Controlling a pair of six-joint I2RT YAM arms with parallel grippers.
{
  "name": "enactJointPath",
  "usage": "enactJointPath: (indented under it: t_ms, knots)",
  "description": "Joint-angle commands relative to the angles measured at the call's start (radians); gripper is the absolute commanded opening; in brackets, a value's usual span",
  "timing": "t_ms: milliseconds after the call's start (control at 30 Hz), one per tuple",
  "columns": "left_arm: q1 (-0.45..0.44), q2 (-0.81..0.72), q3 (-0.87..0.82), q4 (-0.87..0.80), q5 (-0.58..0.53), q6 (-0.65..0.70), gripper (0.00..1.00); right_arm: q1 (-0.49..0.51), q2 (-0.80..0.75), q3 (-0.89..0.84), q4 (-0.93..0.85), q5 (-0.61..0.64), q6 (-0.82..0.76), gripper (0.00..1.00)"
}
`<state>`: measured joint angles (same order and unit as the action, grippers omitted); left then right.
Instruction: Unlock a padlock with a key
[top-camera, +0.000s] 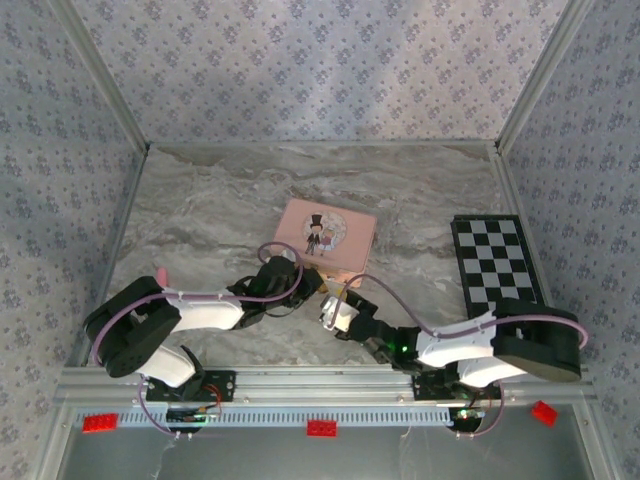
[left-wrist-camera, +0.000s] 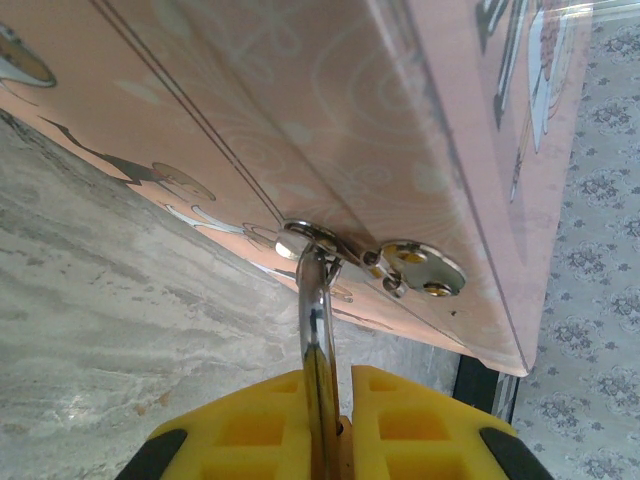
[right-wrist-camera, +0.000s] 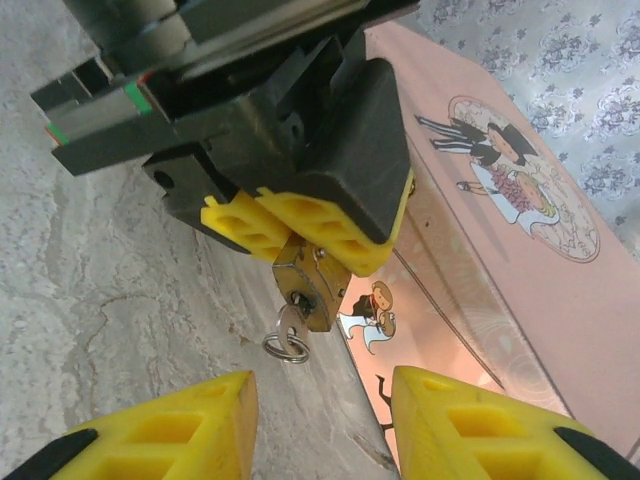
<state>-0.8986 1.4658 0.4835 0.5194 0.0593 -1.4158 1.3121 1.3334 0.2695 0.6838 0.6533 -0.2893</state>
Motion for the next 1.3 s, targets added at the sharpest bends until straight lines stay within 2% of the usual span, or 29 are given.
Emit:
enactJointPath:
  t_ms: [0,167,300,533,667,967,1100,1267]
  knots:
    - [-0.007,-0.046,0.025,0.099,0.019,0.006,0.00,0.010,0.058,0.017,0.100,0.063,-0.019,0.40]
    - [-0.009,-0.040,0.025,0.108,0.017,0.006,0.00,0.011,0.113,0.031,0.147,0.077,-0.013,0.35]
    - [-0.011,-0.033,0.027,0.109,0.018,0.009,0.00,0.013,0.129,0.038,0.168,0.074,-0.011,0.28]
    - [-0.011,-0.006,0.030,0.140,0.032,0.002,0.00,0.013,0.184,0.062,0.180,0.070,-0.011,0.25]
    - [-0.011,-0.004,0.027,0.145,0.033,0.002,0.00,0.012,0.219,0.083,0.184,0.122,-0.035,0.20]
    - [-0.011,-0.002,0.021,0.160,0.031,0.000,0.00,-0.005,0.224,0.088,0.183,0.133,0.003,0.15]
    - [-0.011,-0.003,0.020,0.168,0.031,0.003,0.00,-0.019,0.208,0.082,0.166,0.141,0.067,0.12]
    - [-0.014,0.001,0.020,0.185,0.031,0.008,0.00,-0.056,0.136,0.074,0.096,0.114,0.248,0.10]
